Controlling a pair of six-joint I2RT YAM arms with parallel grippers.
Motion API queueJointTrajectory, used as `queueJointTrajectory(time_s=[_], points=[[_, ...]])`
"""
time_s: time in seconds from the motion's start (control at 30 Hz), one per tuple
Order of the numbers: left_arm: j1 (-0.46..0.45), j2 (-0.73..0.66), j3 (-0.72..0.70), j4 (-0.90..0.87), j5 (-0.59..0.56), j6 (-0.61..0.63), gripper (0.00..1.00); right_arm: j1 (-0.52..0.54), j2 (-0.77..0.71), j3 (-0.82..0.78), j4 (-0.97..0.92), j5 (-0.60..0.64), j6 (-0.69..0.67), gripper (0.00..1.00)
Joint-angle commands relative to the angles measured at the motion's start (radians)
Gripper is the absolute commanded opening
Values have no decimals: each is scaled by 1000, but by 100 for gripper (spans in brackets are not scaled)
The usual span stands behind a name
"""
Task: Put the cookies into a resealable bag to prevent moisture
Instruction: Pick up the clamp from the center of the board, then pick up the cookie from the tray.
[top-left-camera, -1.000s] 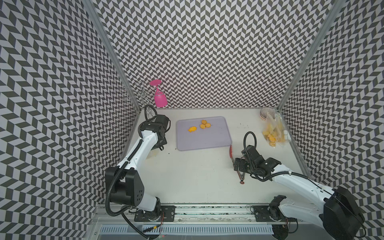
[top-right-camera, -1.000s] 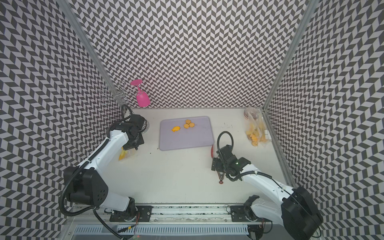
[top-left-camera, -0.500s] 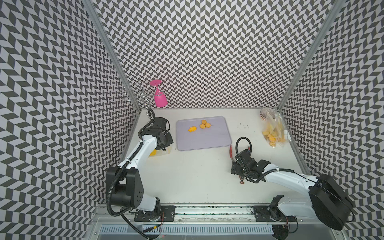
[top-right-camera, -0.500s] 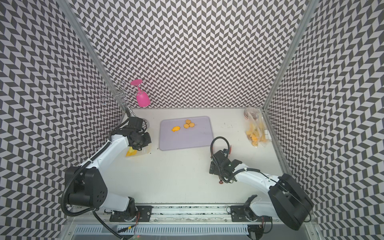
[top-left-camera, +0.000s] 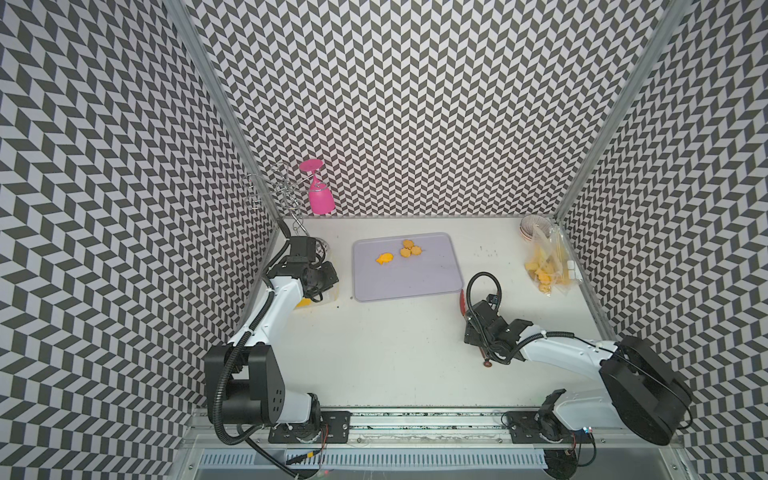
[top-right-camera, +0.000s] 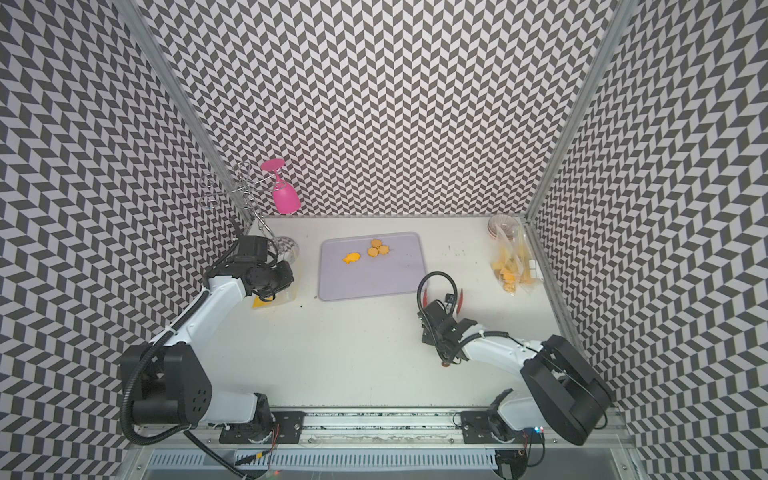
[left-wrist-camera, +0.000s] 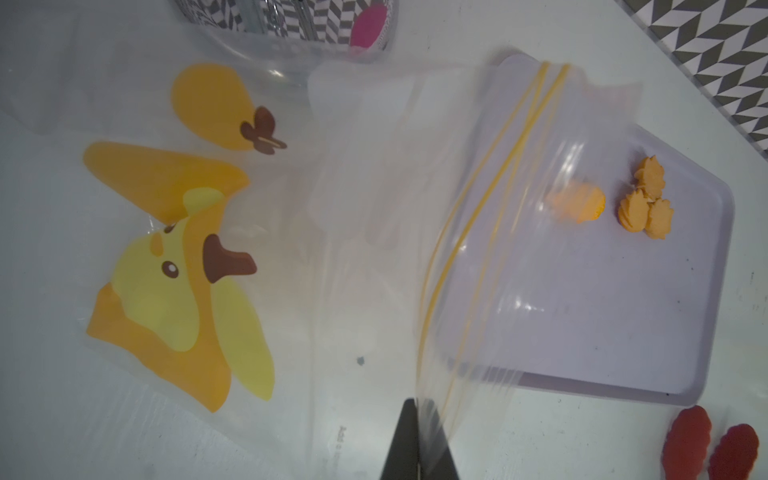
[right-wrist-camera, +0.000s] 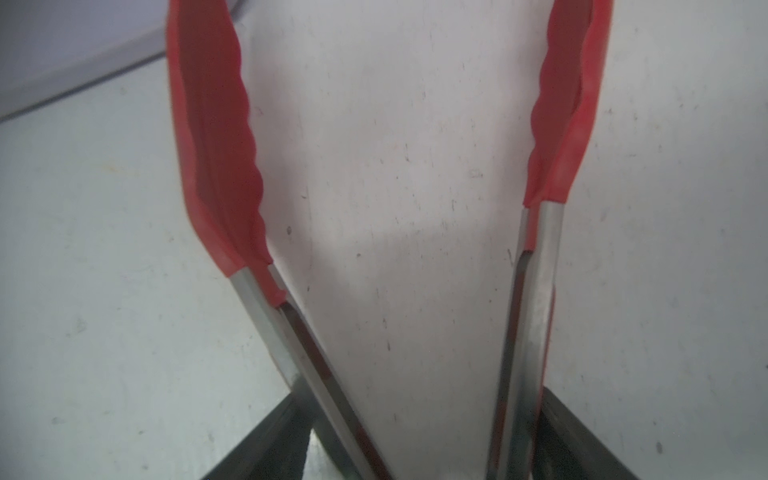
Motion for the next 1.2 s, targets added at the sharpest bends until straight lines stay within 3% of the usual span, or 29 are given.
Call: queueJointTrajectory(time_s=[0.0,0.3,0.53,0.8,1.0,1.17], points=[[1,-21,-4,50,48,15,0,4,25,-31,-16,-47,34,76],[2,-32,-23,99,98,16,0,4,-195,12,-135,22,3,73],[1,-2,-9,140,135,28,0,4,-273,102,-258,39,-30,69],[1,16,-29,173,150,60,0,4,-318,245,-229,-38,-220,67],[1,50,-33,198,226,99,0,-5,-168,389,-154,-240,-402,67],[1,78,-45,202,263,117,0,-28,31,545,-165,-235,-494,65]])
